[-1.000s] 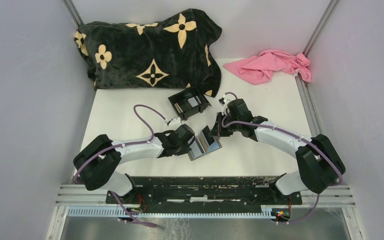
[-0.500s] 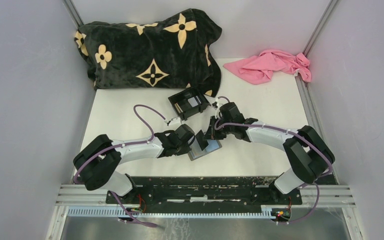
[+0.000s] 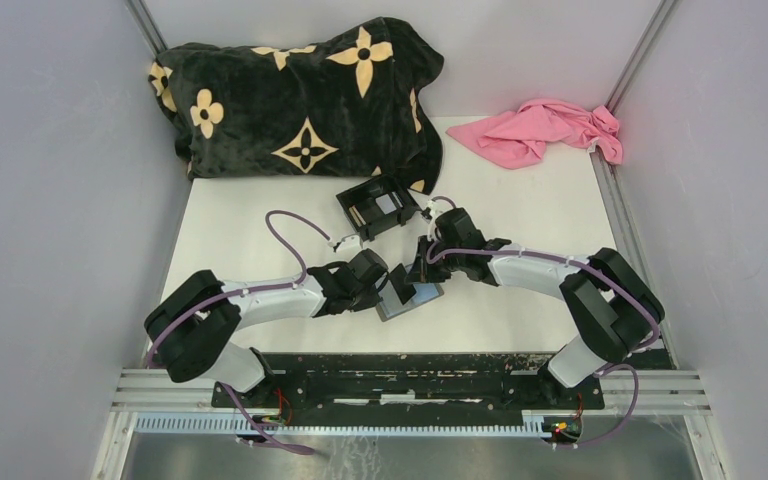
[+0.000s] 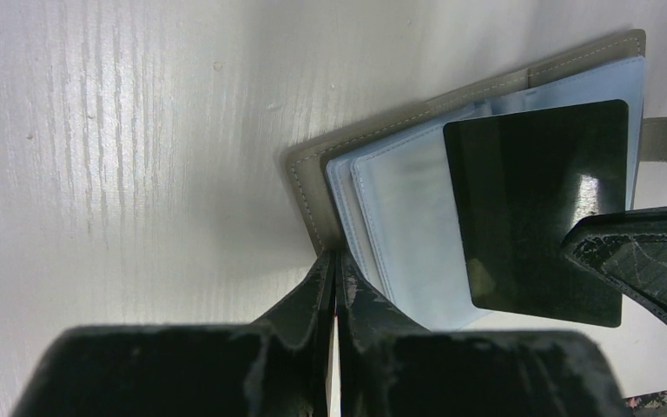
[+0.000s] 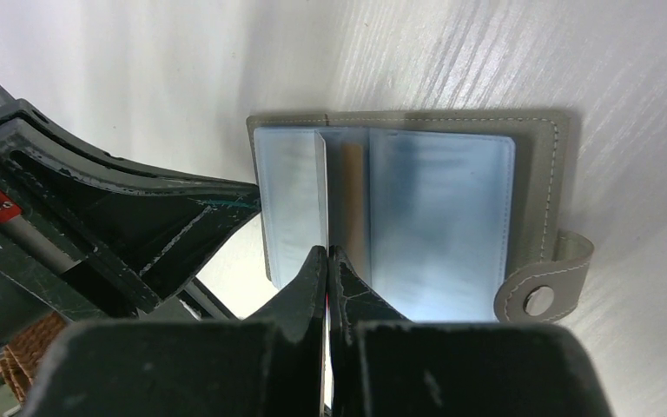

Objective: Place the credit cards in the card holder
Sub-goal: Turn over the card slot in the card holder.

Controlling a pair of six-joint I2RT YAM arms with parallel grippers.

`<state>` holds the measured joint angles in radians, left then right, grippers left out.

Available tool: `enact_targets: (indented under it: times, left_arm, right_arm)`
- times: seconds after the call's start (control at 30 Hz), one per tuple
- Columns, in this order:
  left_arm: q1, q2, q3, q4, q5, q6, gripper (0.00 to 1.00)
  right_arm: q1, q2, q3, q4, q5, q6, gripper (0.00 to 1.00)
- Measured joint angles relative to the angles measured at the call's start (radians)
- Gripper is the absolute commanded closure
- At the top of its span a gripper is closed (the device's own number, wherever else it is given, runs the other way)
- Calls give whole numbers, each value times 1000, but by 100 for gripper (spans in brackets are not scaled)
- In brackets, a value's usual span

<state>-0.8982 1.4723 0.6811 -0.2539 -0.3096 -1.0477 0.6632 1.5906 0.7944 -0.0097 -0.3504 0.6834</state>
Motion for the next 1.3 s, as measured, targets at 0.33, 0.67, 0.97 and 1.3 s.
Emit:
enact_targets:
  times: [0.33, 0.67, 0.97, 1.3]
  left_arm:
    - [0, 0, 0, 2, 0, 0, 92]
    - [0, 1, 0, 2, 0, 0, 93]
    - [0, 5, 0, 3, 0, 0, 93]
    - [0, 7, 1, 3, 0, 1, 93]
  right_arm:
    - [-51, -17, 0, -15, 15, -35, 99]
    - [-80, -13, -11, 13, -18, -26, 99]
    - [-83, -3, -66, 78, -64, 13, 99]
    - [-83, -4, -114, 143, -85, 54, 99]
